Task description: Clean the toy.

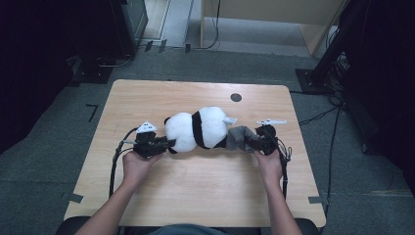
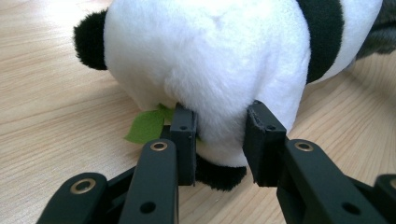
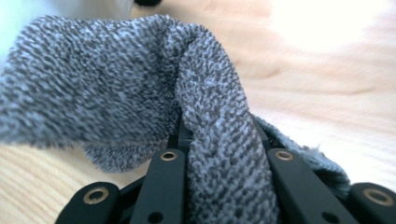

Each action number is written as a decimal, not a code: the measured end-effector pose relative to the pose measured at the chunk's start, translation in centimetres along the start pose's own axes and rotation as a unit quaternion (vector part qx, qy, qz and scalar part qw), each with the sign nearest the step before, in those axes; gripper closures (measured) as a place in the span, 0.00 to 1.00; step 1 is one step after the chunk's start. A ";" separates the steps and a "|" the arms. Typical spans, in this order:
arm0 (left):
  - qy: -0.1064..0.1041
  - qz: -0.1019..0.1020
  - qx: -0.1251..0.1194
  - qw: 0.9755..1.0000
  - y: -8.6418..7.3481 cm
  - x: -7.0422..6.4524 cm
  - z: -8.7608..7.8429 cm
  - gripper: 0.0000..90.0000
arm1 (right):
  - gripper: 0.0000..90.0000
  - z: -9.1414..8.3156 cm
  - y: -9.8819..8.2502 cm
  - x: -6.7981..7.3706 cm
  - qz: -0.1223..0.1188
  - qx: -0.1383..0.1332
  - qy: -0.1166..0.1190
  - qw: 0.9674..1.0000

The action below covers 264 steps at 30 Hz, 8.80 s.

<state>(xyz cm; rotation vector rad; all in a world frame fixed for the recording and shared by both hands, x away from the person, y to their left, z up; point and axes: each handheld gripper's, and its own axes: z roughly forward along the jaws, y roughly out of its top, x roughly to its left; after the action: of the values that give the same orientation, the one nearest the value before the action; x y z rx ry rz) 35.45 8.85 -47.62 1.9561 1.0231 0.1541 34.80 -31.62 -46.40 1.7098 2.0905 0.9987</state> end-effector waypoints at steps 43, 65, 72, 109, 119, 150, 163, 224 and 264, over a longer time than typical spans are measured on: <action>-0.014 0.024 -0.025 0.999 -0.2 -0.3 0.1 0.48 | 0.85 0.9 3.7 3.8 -0.066 -0.068 0.079 0.992; -0.065 0.087 -0.025 0.994 3.3 3.0 -0.9 0.36 | 0.85 1.3 4.3 3.9 -0.081 -0.060 0.077 0.992; -0.082 0.098 -0.022 0.992 4.6 4.2 -0.2 0.31 | 0.85 1.4 4.3 4.0 -0.086 -0.059 0.078 0.991; -0.130 0.069 0.018 0.989 4.1 3.1 2.2 0.59 | 0.86 1.6 4.6 3.9 -0.079 -0.102 0.073 0.989; -0.066 0.016 -0.068 0.995 5.4 -0.7 -0.6 0.58 | 0.86 -4.6 4.6 7.8 -0.102 -0.188 0.123 0.969; -0.107 -0.102 -0.067 0.987 4.4 -1.3 1.1 0.58 | 0.87 4.1 -2.6 20.0 -0.279 -0.065 0.164 0.944; -0.119 -0.125 -0.078 0.982 4.5 -0.6 0.7 0.58 | 0.87 5.9 -2.6 17.5 -0.235 -0.041 0.140 0.961; -0.131 -0.117 -0.074 0.982 3.9 -1.5 1.6 0.59 | 0.89 2.4 -1.5 18.7 -0.243 -0.086 0.173 0.951; -0.108 -0.137 -0.114 0.978 4.2 1.3 -0.7 0.59 | 0.88 2.2 1.1 7.1 -0.096 -0.072 0.071 0.990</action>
<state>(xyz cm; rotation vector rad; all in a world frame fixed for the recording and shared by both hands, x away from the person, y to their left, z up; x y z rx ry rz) 38.52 9.14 -44.40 1.5701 1.0675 -0.0894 34.99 -24.17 -45.81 1.3765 2.1608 1.2082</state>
